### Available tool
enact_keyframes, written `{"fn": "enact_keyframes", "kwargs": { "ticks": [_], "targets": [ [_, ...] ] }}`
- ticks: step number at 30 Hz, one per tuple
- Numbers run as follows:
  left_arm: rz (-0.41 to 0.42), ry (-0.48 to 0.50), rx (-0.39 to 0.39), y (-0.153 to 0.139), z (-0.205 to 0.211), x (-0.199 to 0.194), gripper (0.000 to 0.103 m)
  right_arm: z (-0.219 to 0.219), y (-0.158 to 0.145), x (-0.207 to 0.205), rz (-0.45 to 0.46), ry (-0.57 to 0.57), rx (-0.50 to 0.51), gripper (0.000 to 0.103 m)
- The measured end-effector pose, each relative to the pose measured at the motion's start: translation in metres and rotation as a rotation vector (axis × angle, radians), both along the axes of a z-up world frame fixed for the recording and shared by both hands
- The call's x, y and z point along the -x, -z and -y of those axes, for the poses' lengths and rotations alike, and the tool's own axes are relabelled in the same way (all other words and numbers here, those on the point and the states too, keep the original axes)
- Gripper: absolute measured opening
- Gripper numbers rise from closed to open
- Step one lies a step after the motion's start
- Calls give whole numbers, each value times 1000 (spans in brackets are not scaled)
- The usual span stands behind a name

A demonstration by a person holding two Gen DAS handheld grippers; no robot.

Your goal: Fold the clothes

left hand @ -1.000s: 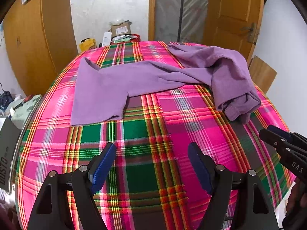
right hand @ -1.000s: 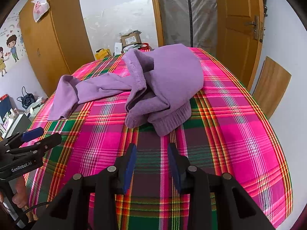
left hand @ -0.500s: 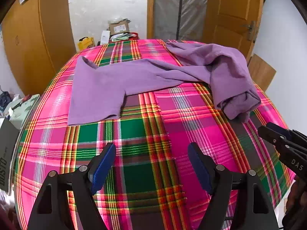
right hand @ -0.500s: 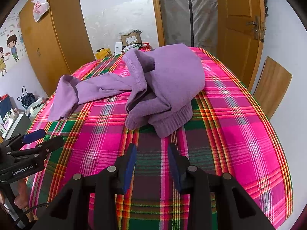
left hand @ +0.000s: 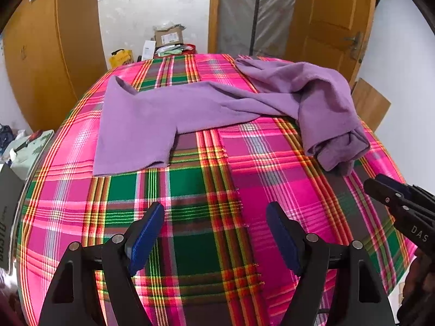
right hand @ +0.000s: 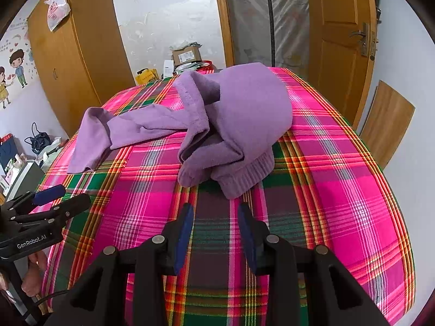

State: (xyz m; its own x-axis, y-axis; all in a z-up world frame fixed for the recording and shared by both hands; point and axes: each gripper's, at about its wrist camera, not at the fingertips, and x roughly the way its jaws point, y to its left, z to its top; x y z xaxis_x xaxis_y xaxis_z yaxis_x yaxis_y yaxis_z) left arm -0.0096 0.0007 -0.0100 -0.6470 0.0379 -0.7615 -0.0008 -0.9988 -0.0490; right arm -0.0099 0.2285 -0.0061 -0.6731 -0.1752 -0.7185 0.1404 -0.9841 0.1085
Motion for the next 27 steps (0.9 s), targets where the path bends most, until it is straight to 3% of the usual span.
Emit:
{"fn": "enact_keyframes", "kwargs": {
  "ticks": [11,27],
  "targets": [
    [19,-6,0,5,3,0,78,2,-1,-1,0,0,-4,34],
    [-33,-8,6,1,7,-10,78,9,-4,-3,-1,-6,-13,34]
  ]
}}
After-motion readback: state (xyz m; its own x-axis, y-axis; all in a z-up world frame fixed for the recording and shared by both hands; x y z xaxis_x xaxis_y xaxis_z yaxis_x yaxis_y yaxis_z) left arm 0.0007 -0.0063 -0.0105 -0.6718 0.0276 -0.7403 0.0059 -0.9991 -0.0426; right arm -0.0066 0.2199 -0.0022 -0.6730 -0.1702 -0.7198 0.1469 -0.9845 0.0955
